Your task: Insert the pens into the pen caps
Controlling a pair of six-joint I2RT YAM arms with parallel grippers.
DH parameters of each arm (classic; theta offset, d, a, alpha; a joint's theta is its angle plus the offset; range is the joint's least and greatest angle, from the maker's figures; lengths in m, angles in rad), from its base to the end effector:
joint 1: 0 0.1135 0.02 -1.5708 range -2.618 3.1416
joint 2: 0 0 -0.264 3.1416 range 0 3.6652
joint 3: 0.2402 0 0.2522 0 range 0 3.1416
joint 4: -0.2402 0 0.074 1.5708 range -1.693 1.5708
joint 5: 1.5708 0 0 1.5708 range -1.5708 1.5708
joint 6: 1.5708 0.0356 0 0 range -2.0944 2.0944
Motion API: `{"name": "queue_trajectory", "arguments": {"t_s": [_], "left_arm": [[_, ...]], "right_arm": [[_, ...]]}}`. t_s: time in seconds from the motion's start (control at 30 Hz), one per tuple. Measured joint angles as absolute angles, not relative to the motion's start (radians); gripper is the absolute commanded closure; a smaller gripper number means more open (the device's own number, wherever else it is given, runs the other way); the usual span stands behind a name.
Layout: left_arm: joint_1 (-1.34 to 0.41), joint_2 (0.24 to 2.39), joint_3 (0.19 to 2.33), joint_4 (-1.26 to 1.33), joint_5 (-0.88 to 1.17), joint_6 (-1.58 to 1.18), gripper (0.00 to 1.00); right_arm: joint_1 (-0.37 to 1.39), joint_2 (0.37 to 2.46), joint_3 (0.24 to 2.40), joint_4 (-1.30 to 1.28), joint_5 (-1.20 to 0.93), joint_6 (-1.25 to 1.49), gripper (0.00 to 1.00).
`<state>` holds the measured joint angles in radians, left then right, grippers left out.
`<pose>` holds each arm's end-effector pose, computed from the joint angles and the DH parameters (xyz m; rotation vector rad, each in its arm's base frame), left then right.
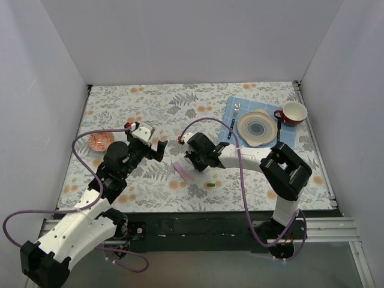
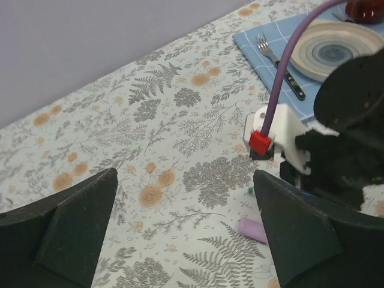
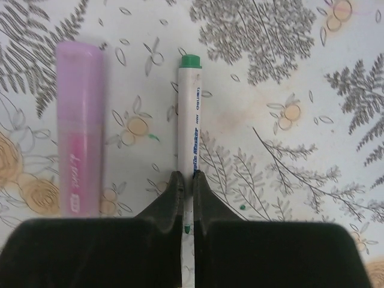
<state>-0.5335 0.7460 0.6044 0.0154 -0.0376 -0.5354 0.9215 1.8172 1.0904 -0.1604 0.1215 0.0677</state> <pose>0.1607 -0.0933 0.3037 -0.0308 1.7563 -0.7599 0.2310 0.2972 0.1668 -0.9739 2.2702 0.2848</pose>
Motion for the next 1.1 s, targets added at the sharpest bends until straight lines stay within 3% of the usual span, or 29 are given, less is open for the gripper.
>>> {"name": "queue_trajectory", "arguments": {"t_s": [0.43,0.73,1.1], "left_arm": [[-0.572,0.964,0.548,-0.052,0.254,0.172,0.03],[-0.611,1.115,0.551,0.042,0.386,0.298,0.02],[-0.674,1.248,0.571,0.113,0.386,0.364,0.02]], "right_arm": [[0.778,1.690,1.016,-0.207,-0.089,0.001,0.99],[0.748,1.612,1.016,-0.207,-0.196,0.000,0.99],[0.747,1.567,1.016,-0.207,-0.321,0.041,0.99]]}}
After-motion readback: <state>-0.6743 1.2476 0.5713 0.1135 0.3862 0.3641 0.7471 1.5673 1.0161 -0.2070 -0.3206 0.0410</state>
